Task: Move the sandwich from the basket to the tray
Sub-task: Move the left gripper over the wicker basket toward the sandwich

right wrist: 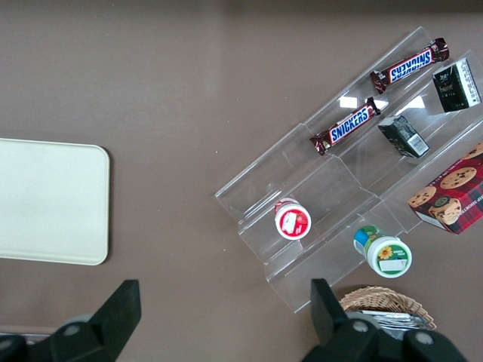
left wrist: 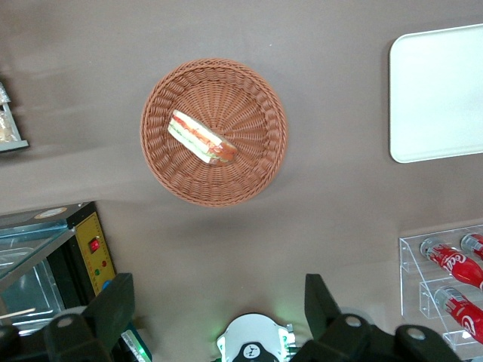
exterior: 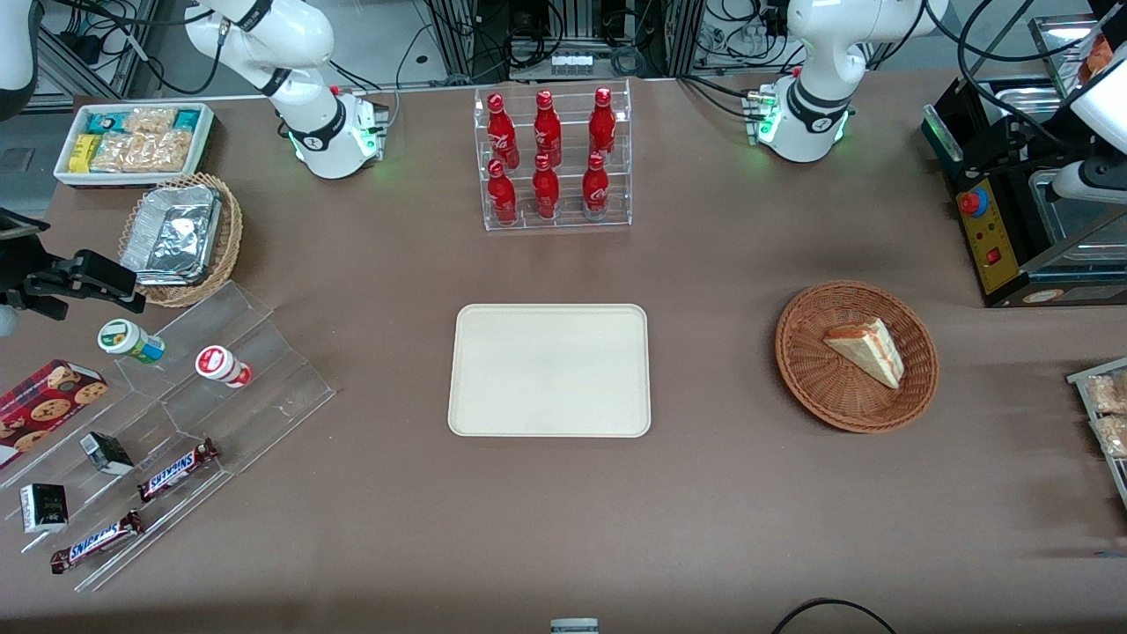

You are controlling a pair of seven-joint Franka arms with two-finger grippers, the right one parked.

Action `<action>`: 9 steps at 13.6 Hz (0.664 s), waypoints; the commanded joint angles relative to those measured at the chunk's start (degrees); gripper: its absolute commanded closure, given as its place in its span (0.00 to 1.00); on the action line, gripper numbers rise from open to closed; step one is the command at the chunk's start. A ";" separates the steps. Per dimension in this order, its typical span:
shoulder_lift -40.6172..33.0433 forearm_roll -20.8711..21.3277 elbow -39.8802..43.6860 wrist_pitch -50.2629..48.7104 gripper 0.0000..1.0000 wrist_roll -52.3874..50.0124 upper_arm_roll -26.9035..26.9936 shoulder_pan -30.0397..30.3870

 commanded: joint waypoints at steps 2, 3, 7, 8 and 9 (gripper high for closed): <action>1.18 2.60 1.62 -1.10 0.00 -0.58 0.06 0.53; 2.14 2.69 1.54 -0.75 0.00 -0.85 0.06 0.70; 8.21 3.30 -2.92 4.94 0.00 -10.59 0.06 2.20; 9.17 3.22 -5.21 7.75 0.00 -14.09 0.06 2.37; 9.36 2.95 -7.58 11.18 0.00 -18.38 0.06 2.98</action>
